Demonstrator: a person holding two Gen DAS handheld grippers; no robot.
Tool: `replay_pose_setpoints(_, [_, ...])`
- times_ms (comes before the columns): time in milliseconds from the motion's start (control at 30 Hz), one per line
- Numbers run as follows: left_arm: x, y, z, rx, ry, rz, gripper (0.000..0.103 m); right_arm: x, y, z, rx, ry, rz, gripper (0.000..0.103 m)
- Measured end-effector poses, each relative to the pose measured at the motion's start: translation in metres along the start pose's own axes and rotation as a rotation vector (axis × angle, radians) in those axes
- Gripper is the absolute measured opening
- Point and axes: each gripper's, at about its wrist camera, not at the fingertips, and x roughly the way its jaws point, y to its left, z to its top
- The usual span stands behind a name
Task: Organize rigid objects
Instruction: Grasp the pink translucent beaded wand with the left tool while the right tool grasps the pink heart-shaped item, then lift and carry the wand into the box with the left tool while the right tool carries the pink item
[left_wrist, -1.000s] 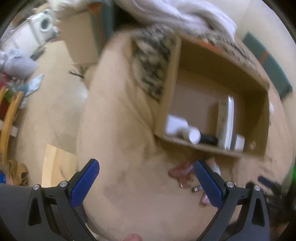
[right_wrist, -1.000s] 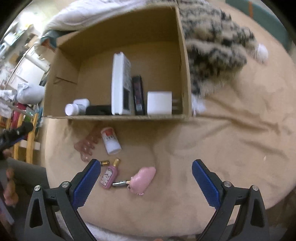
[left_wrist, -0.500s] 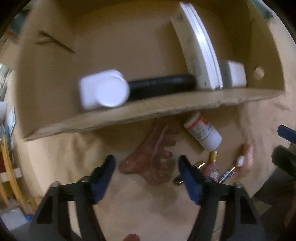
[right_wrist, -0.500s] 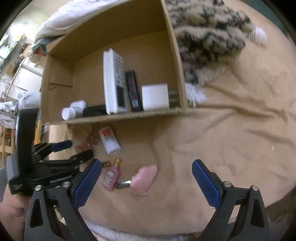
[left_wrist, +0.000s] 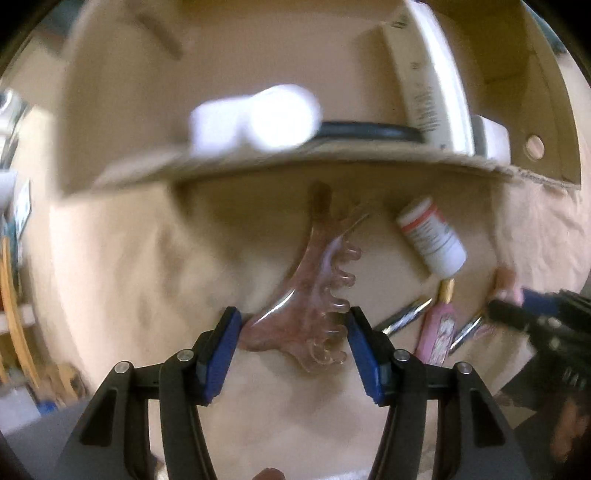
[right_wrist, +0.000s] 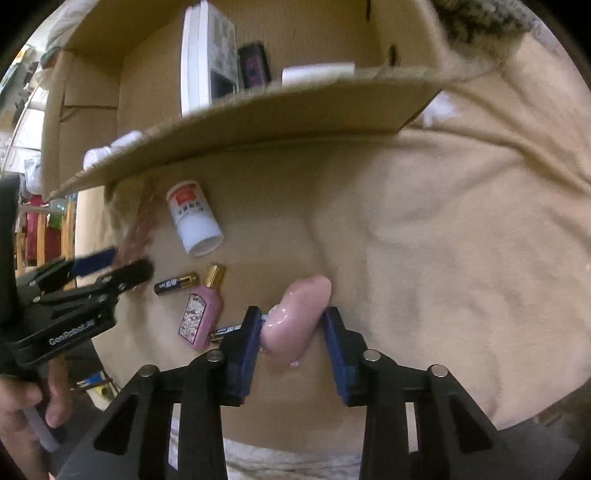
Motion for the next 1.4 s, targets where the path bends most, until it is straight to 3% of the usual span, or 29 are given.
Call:
replay_pose_setpoints(133, [-0.002,0.010,-0.010,-0.014,0.011,0.025,0.055,-0.010,-0.002,0.000,0.007,-0.046,-0.034,0.026])
replay_pose_setpoints(367, [0.018,-0.002,-0.002,0.010,0.027,0.072,0.055,0.010,0.010,0.003,-0.048,-0.012,-0.131,0.026])
replay_pose_setpoints(500, [0.019,0.000,0.002,-0.006,0.027,0.060,0.055,0.020,0.020,0.002,-0.061,-0.001,-0.154,0.025])
replay_pose_setpoints(567, [0.019,0.000,0.015,-0.007,0.016,0.054,0.047,0.020,0.024,0.002,-0.077,-0.013,-0.163,0.025])
replay_pose_setpoints(667, [0.008,-0.003,0.013,0.004,-0.028,0.063,0.036,0.013,0.033,-0.001,-0.095,-0.050,-0.144,0.024])
replay_pose_setpoints(1000, [-0.015,0.016,-0.005,-0.076,-0.069,0.002,0.027,-0.022,0.026,-0.020,-0.086,-0.148,-0.079,0.024])
replay_pose_setpoints(1067, [-0.027,0.022,-0.011,-0.082,-0.092,0.002,0.013,-0.029,0.025,-0.020,-0.094,-0.159,-0.069,0.024])
replay_pose_setpoints(1133, [-0.035,0.025,-0.017,-0.082,-0.104,-0.009,0.009,-0.041,0.017,-0.020,-0.097,-0.164,-0.056,0.024])
replay_pose_setpoints(1400, [-0.033,0.043,-0.017,-0.124,-0.083,-0.058,0.009,-0.051,0.013,-0.011,-0.102,-0.175,-0.017,0.024])
